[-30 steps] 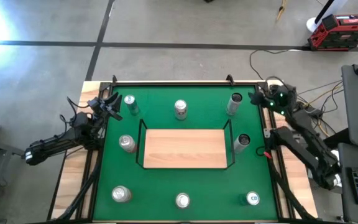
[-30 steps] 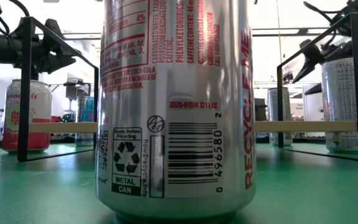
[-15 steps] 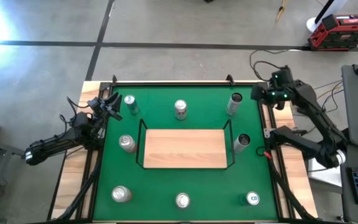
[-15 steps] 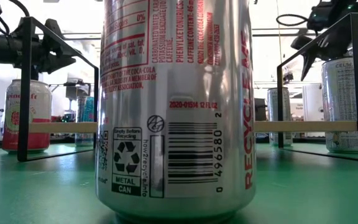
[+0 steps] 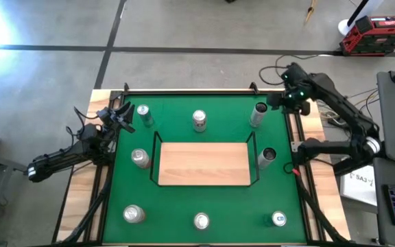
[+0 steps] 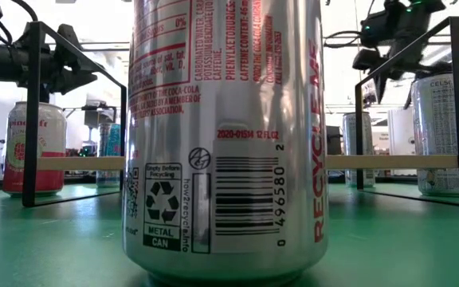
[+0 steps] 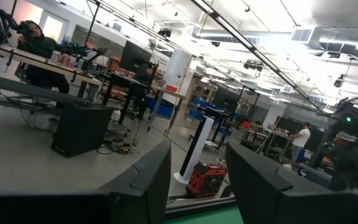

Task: Place canned beverage on shelf
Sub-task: Put the top white-yellow soda can on the shelf

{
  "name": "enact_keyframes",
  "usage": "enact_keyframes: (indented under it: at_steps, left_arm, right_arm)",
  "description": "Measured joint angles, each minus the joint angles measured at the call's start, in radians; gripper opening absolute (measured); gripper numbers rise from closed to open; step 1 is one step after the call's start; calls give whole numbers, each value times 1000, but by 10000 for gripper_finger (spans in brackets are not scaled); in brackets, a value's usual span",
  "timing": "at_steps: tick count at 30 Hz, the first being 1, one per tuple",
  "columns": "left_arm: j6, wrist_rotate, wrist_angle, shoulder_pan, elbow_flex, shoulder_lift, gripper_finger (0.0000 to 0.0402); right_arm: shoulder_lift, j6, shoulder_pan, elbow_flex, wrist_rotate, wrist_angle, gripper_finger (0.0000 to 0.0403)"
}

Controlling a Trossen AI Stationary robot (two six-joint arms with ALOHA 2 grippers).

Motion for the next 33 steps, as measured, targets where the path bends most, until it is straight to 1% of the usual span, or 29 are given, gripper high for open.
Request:
enact_keyframes:
  at_steps: [5, 11, 13, 17, 24, 27, 33]
  left_arm:
    - [0, 0, 0, 0, 0, 0, 137]
    - [0, 0, 0, 0, 0, 0, 137]
    - [0, 0, 0, 0, 0, 0, 137]
    - [0, 0, 0, 0, 0, 0, 137]
    - [0, 0, 0, 0, 0, 0, 137]
    - [0, 0, 0, 0, 0, 0, 137]
    - [0, 0, 0, 0, 0, 0, 137]
  right_arm:
    - [96, -2, 48, 88, 1, -16, 238]
    - [200, 20, 112, 136, 3, -24, 243]
    - [236, 20, 128, 148, 17, -25, 256]
    - [297, 22, 140, 169, 23, -37, 296]
    - [351, 20, 148, 208, 17, -44, 367]
    - [351, 20, 150, 214, 26, -51, 378]
    - [325, 56, 150, 213, 60, -85, 380]
